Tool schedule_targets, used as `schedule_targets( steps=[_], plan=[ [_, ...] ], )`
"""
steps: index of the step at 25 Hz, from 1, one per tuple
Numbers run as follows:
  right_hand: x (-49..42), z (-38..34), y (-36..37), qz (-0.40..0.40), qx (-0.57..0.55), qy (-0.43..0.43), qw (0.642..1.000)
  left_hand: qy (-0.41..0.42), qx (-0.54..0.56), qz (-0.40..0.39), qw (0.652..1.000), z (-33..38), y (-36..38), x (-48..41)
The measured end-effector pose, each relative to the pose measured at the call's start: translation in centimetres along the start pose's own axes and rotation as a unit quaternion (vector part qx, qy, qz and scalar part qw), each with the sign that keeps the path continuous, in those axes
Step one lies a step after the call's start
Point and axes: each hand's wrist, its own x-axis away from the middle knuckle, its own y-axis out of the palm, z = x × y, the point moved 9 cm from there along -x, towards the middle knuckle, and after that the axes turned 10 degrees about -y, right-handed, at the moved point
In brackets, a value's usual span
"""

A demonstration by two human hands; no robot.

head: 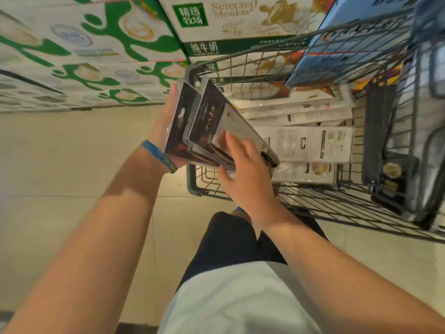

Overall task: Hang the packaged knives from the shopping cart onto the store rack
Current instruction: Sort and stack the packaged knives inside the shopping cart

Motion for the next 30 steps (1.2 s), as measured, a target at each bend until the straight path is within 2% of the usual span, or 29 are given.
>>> schedule_targets(
  steps=[1, 3, 4, 6, 8, 9, 13, 14, 15, 17, 19, 21, 22, 24, 26, 28, 30],
  plan=[
    [0.0, -0.2, 0.0, -0.003, -0.003, -0.002, 1.000, 0.005, 0.014, -0.074, 0.997, 0.0, 1.6, 0.7],
    [-0.2, 0.0, 0.5, -0.040, -0.011, 0.019, 0.999, 0.010, 0.017, -0.089, 0.996, -0.3, 2.1, 2.1],
    [-0.3, 0.2, 0.8, -0.064, -0.028, 0.032, 0.997, 0.034, -0.037, -0.051, 0.997, 0.0, 1.8, 2.5],
    [-0.1, 0.4, 1.0, -0.094, -0.102, 0.048, 0.989, 0.100, -0.146, 0.080, 0.981, 1.6, 1.0, 3.4],
    [0.2, 0.3, 0.6, -0.109, -0.150, 0.052, 0.981, 0.143, -0.235, 0.229, 0.934, 3.4, 0.5, 4.7],
    [0.3, 0.1, 0.2, -0.111, -0.154, 0.052, 0.980, 0.159, -0.278, 0.280, 0.905, 4.2, 0.8, 5.6],
    [1.7, -1.6, -0.3, -0.124, -0.185, 0.043, 0.974, 0.156, -0.470, 0.371, 0.786, 4.9, 3.8, 8.9],
    [2.4, -2.1, 0.1, -0.136, -0.186, 0.047, 0.972, 0.160, -0.501, 0.393, 0.754, 4.7, 4.0, 9.9],
    [2.9, -2.7, 0.6, -0.150, -0.183, 0.052, 0.970, 0.169, -0.509, 0.410, 0.737, 4.4, 3.9, 10.9],
    [3.4, -3.7, 1.8, -0.173, -0.174, 0.059, 0.968, 0.173, -0.475, 0.423, 0.752, 3.7, 2.8, 12.1],
    [3.2, -3.8, 3.0, -0.195, -0.165, 0.063, 0.965, 0.125, -0.457, 0.450, 0.757, 3.0, 0.5, 11.5],
    [3.5, -3.3, 4.5, -0.248, -0.152, 0.065, 0.955, 0.039, -0.521, 0.478, 0.707, 1.5, -1.2, 9.7],
    [3.9, -3.0, 5.3, -0.283, -0.142, 0.064, 0.947, 0.027, -0.550, 0.484, 0.680, 0.5, -1.7, 8.8],
    [4.3, -2.1, 6.2, -0.328, -0.117, 0.066, 0.935, 0.074, -0.562, 0.506, 0.651, -1.2, -1.9, 7.7],
    [4.0, -1.5, 6.3, -0.326, -0.090, 0.071, 0.939, 0.131, -0.522, 0.536, 0.650, -1.6, -1.9, 8.0],
    [3.7, -1.7, 6.3, -0.317, -0.078, 0.064, 0.943, 0.139, -0.549, 0.512, 0.646, -1.1, -1.8, 7.6],
    [3.9, -2.2, 6.3, -0.288, -0.070, 0.066, 0.953, 0.141, -0.602, 0.474, 0.627, -0.6, -1.1, 7.4]
  ],
)
